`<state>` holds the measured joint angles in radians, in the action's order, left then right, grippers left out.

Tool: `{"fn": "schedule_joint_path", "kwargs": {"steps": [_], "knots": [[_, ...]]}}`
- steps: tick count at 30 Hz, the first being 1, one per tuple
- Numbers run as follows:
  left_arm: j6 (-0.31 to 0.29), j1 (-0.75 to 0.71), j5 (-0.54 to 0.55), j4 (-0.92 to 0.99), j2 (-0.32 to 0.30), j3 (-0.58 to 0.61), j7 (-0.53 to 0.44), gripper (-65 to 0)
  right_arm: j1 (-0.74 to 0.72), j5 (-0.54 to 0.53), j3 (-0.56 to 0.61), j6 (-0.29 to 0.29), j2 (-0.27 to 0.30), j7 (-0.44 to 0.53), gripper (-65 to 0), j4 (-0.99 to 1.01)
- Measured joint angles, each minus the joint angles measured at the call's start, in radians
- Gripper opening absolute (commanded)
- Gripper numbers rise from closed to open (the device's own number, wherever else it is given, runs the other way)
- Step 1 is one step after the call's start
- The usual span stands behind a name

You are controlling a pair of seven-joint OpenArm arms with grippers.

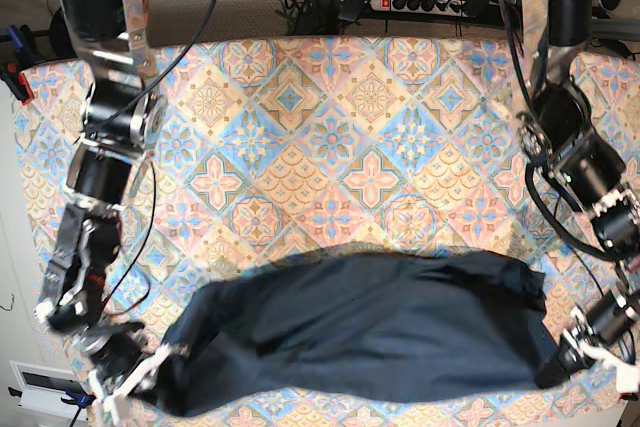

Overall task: Layout the t-shirt on the table in an organized manner, then fold the t-shirt properly
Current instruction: 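Lift the shirt high with both grippers and swing it down flat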

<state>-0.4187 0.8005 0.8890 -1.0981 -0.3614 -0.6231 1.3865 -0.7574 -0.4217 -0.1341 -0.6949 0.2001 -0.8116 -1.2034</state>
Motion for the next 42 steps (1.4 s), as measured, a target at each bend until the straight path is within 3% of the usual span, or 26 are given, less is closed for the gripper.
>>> {"fn": "schedule_joint_path", "kwargs": {"steps": [4,11,17,20,23,25,27,34,42], "knots": [[0.003,0.138,-0.063,0.004,-0.004,0.044,0.008,-65.0,-0.15,-0.005,0.004,-0.005,0.032,-0.024,-64.3,0.0],[-0.002,0.388,-0.082,0.127,0.053,0.129,0.001,-65.0,-0.37,-0.005,0.006,-0.004,0.122,-0.017,-64.3,0.078],[-0.001,0.476,-0.089,0.175,0.056,0.124,-0.038,-65.0,-0.414,-0.016,0.005,-0.004,0.15,-0.04,-64.3,0.06],[-0.003,0.459,-0.085,0.174,0.029,0.122,0.023,-65.0,-0.397,-0.107,0.002,-0.004,0.165,-0.141,-64.3,-0.021],[-0.005,0.375,-0.008,0.167,-0.013,0.123,0.016,-65.0,-0.255,-0.24,-0.002,-0.013,0.229,-0.117,-64.3,-0.126],[-0.004,0.272,0.01,0.171,-0.056,0.124,0.031,-65.0,-0.105,-0.231,-0.008,0.016,0.254,-0.175,-64.3,-0.2],[0.002,0.169,0.042,0.169,-0.078,0.121,0.032,-65.0,0.032,-0.248,0.0,-0.001,0.266,-0.225,-64.3,-0.282],[-0.002,-0.216,0.161,-0.095,-0.124,0.124,0.033,-65.0,0.363,-0.288,-0.019,-0.006,0.271,-0.201,-64.3,-0.589],[-0.004,-0.62,0.22,-0.345,-0.132,0.133,0.038,-65.0,0.705,-0.291,-0.036,-0.003,0.271,-0.197,-64.2,-0.71]]}}
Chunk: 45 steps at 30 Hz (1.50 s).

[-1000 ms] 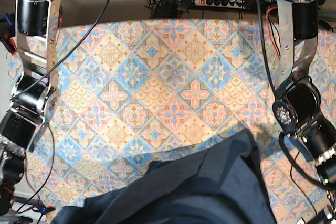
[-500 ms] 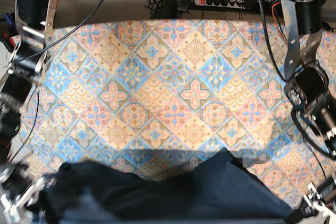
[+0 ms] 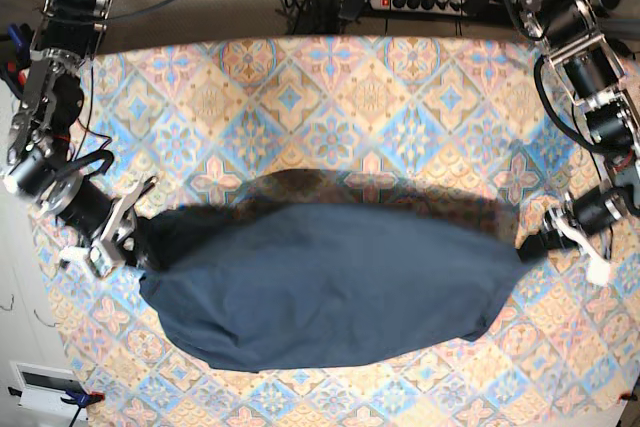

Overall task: Layout the t-shirt on the table in an organized manner, then fold the t-shirt properly
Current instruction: 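Lift the shirt high with both grippers and swing it down flat, then grasp the shirt's side edge with the left gripper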

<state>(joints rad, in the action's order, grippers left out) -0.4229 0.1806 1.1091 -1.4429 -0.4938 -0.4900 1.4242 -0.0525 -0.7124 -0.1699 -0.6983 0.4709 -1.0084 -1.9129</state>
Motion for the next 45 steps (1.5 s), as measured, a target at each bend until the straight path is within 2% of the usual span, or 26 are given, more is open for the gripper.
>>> {"fn": "schedule_joint_path", "kwargs": {"steps": [7,13,19,26,31,32,36,42,45], "knots": [[-0.001,-0.256,0.026,-0.121,-0.027,-0.006,-0.013,-65.0,0.245,-0.001,-0.016,0.0,0.0,-0.003,-64.2,0.004],[0.001,-0.429,0.009,-0.117,-0.098,-0.049,-0.002,-65.0,0.432,0.009,-0.084,0.003,0.0,-0.01,-64.2,0.004],[0.0,-0.481,0.029,-0.121,-0.156,-0.074,-0.048,-65.0,0.529,0.001,-0.118,0.0,0.004,-0.001,-64.2,0.002],[0.0,-0.517,0.025,-0.122,-0.153,-0.079,-0.058,-65.0,0.634,-0.056,-0.112,-0.004,0.089,0.01,-64.3,-0.027],[0.0,-0.531,0.022,-0.121,-0.152,-0.077,-0.045,-65.0,0.642,-0.055,-0.113,-0.004,0.092,0.0,-64.3,-0.027],[0.0,-0.526,0.026,-0.121,-0.152,-0.077,-0.056,-65.0,0.637,-0.056,-0.114,-0.004,0.091,-0.03,-64.3,-0.027],[0.0,-0.49,0.024,-0.121,-0.151,-0.09,-0.046,-58.0,0.634,-0.056,-0.115,-0.004,0.09,-0.1,-63.9,-0.027],[0.001,-0.419,0.02,-0.121,-0.16,-0.122,-0.011,-36.9,0.636,-0.05,-0.134,0.0,0.091,-0.119,-63.9,-0.027],[0.0,-0.39,0.021,-0.121,-0.154,-0.122,-0.015,-31.2,0.638,-0.049,-0.183,0.001,0.092,-0.119,-63.9,-0.027]]}}
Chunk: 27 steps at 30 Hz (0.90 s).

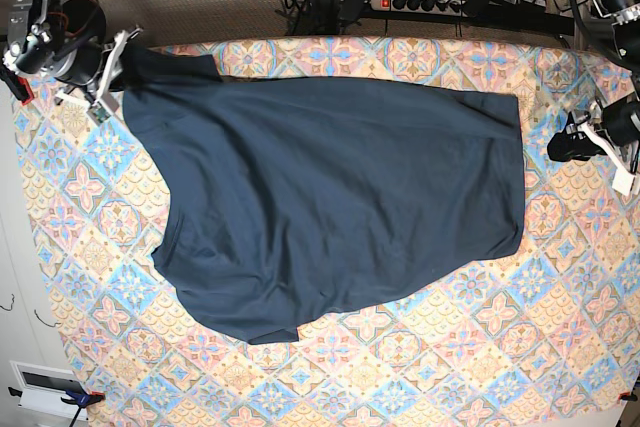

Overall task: Layout the t-shirt on the table in an organized manner, then fold the t-shirt properly
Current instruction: 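Grasp the shirt's side edge with the left gripper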

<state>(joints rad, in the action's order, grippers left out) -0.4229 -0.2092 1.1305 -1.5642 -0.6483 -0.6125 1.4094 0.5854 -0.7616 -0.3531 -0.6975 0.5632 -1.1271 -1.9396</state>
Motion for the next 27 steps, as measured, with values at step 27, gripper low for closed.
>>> {"fn": "schedule_joint_path", "kwargs": {"steps": [27], "knots": [[0.004,0.699,-0.684,0.72,0.352,0.257,-0.449,-31.3,-0.003,0.001,-0.014,0.002,-0.003,-0.045,-63.9,0.0]]}}
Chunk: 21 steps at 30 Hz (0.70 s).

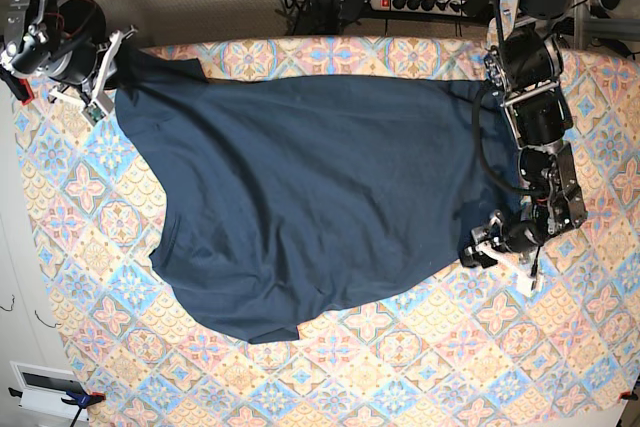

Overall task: Layout the t-shirt on the table in an organized manner, then fold the t-shirt properly
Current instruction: 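Grasp the shirt's side edge with the left gripper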

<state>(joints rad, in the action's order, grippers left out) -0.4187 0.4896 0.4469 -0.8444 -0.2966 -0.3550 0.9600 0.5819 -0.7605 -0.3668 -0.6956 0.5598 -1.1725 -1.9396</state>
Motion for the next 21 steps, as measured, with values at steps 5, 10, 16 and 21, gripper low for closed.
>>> {"fn": "schedule_joint_path", "kwargs": {"steps": [5,10,16,21], "knots": [[0.01,-0.002,-0.001,0.009,-0.034,-0.01,-0.036,-31.3,-0.013,0.0,0.0,0.0,-0.001,-0.007,-63.9,0.0],[0.008,0.005,-0.007,0.006,-0.058,-0.129,-0.039,-31.1,-0.06,0.0,0.001,0.0,-0.003,-0.001,-63.9,0.002],[0.067,-0.003,-0.009,0.006,-0.073,-0.09,-0.038,-31.1,-0.063,0.0,0.004,0.0,-0.005,-0.007,-63.9,0.002],[0.09,0.0,-0.003,0.079,-0.053,0.015,-0.038,-31.4,-0.063,0.001,0.005,0.0,-0.005,-0.007,-63.9,0.002]]}}
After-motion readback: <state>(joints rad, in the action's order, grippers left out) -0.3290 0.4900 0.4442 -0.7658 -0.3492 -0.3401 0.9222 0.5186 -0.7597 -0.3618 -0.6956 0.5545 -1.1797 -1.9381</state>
